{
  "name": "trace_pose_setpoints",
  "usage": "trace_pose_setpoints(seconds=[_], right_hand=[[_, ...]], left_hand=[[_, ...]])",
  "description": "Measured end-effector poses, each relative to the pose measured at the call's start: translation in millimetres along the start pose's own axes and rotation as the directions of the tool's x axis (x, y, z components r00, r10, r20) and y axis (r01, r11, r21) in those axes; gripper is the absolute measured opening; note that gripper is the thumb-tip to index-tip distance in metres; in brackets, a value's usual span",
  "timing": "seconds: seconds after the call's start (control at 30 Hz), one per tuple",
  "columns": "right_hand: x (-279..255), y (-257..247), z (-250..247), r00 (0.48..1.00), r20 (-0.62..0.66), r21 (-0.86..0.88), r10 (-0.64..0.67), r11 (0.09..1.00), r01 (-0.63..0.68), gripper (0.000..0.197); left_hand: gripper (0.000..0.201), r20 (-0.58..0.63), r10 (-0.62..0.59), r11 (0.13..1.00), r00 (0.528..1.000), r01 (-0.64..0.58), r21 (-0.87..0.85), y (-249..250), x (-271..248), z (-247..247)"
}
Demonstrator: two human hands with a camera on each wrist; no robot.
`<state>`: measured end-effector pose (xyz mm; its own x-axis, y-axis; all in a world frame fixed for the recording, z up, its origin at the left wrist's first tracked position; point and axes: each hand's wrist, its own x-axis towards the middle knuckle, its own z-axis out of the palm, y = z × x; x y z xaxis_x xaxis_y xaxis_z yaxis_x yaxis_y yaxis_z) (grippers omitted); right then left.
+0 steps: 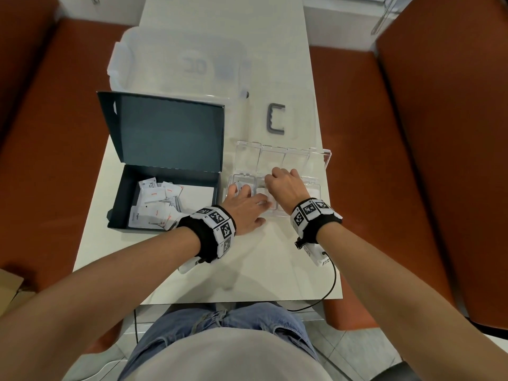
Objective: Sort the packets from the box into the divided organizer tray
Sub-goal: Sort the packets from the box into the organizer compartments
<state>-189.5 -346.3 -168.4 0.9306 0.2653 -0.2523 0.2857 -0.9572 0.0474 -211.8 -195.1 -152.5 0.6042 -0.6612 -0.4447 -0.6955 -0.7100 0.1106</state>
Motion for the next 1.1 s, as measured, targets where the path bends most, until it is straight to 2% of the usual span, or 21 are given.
trace_pose_setpoints(seconds=[0.13, 0.3, 0.4, 0.5, 0.6, 0.73, 0.9, 0.97, 1.03, 1.1], right_hand=[[0, 2, -1, 0.998, -0.055, 0.017, -0.013, 1.000, 0.014, 0.030], [2, 1, -1, 0.998, -0.054, -0.017, -0.039, 0.999, 0.038, 0.020], [2, 0, -3, 0.998, -0.055, -0.011, -0.034, 0.999, 0.033, 0.021], [-1, 2, -6, 0.998, -0.064, 0.037, -0.029, 0.999, 0.031, 0.027], [-8, 8, -19, 0.987, -0.156, 0.156, 0.033, 0.988, -0.008, 0.034], [-19, 21, -56, 0.934, -0.298, 0.456, 0.197, 0.889, -0.042, 0.028], [-16, 15, -100, 0.871, -0.403, 0.611, 0.280, 0.791, 0.028, 0.023], [-5, 0, -112, 0.878, -0.405, 0.646, 0.255, 0.759, 0.077, 0.023], [10, -21, -120, 0.907, -0.369, 0.697, 0.203, 0.706, 0.126, 0.022], [25, -46, -125, 0.944, -0.300, 0.755, 0.138, 0.638, 0.147, 0.021]], left_hand=[[0.046, -0.005, 0.000, 1.000, 1.000, 0.000, -0.018, 0, 0, -1], [0.045, -0.022, 0.008, 0.999, 1.000, -0.009, -0.045, 1, 0, -3], [0.044, -0.035, 0.010, 0.997, 0.999, -0.012, -0.072, 0, 1, -3], [0.044, -0.053, -0.004, 0.994, 0.999, -0.001, -0.105, -3, 1, -4], [0.045, -0.101, -0.018, 0.990, 0.995, 0.003, -0.142, -9, -2, -6], [0.044, -0.232, -0.078, 0.968, 0.970, 0.018, -0.250, -28, -14, -17], [0.042, -0.287, -0.229, 0.906, 0.930, 0.095, -0.414, -70, -39, -38], [0.036, -0.255, -0.276, 0.852, 0.927, 0.114, -0.511, -89, -49, -45], [0.028, -0.209, -0.314, 0.763, 0.926, 0.115, -0.636, -109, -61, -49], [0.025, -0.159, -0.354, 0.729, 0.922, 0.165, -0.665, -128, -74, -48]])
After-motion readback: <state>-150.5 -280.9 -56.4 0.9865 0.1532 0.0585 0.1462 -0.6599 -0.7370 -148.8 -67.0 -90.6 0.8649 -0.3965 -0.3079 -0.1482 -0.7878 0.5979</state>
